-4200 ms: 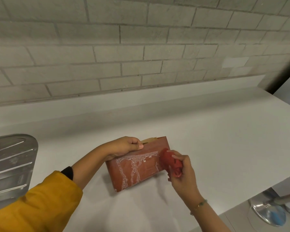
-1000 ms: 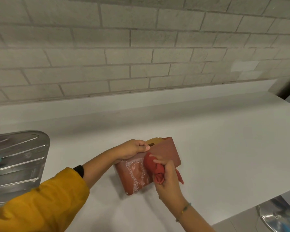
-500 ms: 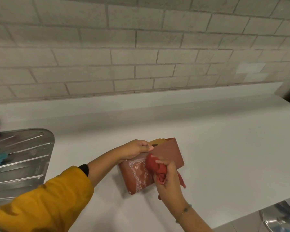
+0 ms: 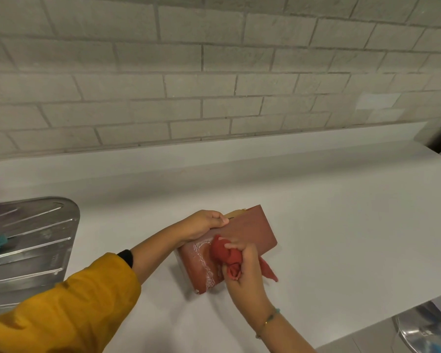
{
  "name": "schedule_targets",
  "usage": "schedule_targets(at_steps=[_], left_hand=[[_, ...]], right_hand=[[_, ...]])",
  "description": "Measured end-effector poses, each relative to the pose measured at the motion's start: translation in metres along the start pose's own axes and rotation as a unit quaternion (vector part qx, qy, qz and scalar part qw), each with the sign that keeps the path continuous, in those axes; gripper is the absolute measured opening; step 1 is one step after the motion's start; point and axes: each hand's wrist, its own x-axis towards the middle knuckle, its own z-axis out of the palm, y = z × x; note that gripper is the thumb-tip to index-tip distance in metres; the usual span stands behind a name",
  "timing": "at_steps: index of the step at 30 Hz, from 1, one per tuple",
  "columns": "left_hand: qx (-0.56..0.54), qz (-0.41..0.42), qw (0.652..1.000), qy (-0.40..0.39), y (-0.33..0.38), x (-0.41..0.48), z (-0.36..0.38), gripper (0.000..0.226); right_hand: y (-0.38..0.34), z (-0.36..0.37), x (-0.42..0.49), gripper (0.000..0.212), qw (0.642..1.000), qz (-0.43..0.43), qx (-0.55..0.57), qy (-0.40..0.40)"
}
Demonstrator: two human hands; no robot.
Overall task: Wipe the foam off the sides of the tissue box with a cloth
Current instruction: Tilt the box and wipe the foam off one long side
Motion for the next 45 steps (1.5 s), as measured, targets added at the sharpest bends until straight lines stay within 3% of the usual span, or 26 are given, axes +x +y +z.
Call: schedule_targets(at_steps=[3,7,13,19,23,27,31,34,40,45], left_hand=[[0.02,0.006,1.0,0.0,-0.001,-0.003,0.003,0.021],[0.023,0.013,1.0,0.003,-0.002,-0.002,0.006,0.021],[-0.007,0.021,1.0,0.004,-0.004,0.003,0.006,0.023],[0.009,0.006,1.0,-0.003,-0.008,0.006,0.001,0.019],[-0.01,-0.001,1.0,0.0,-0.008,0.007,0.001,0.019],[-0.052,0.005,0.999,0.001,-0.01,0.009,0.002,0.021],[-0.016,0.006,1.0,0.003,-0.011,0.01,0.0,0.02],[-0.005,0.005,1.0,0.0,-0.012,0.01,0.0,0.019],[0.002,0.006,1.0,0.004,-0.015,0.012,-0.001,0.016],[-0.019,-0.002,1.0,0.006,-0.015,0.014,0.0,0.02]], right_hand=[[0.008,-0.013,-0.006,0.057,0.995,0.078,0.04,-0.041],[0.012,-0.012,0.002,0.061,0.984,0.142,0.092,0.051],[-0.008,0.009,0.004,0.065,0.997,0.06,0.045,0.033],[0.004,-0.018,0.0,0.073,0.997,0.02,0.011,-0.073],[0.013,-0.014,0.01,0.069,0.995,0.09,0.044,-0.019],[0.0,0.008,0.01,0.057,0.998,0.04,0.034,0.016],[-0.002,0.007,0.006,0.071,0.998,-0.043,0.021,-0.042],[0.008,-0.007,0.003,0.073,0.994,-0.052,0.017,-0.099],[0.015,-0.01,0.009,0.064,0.996,0.072,0.047,-0.033],[-0.009,0.015,0.007,0.062,0.999,-0.029,0.019,-0.02]])
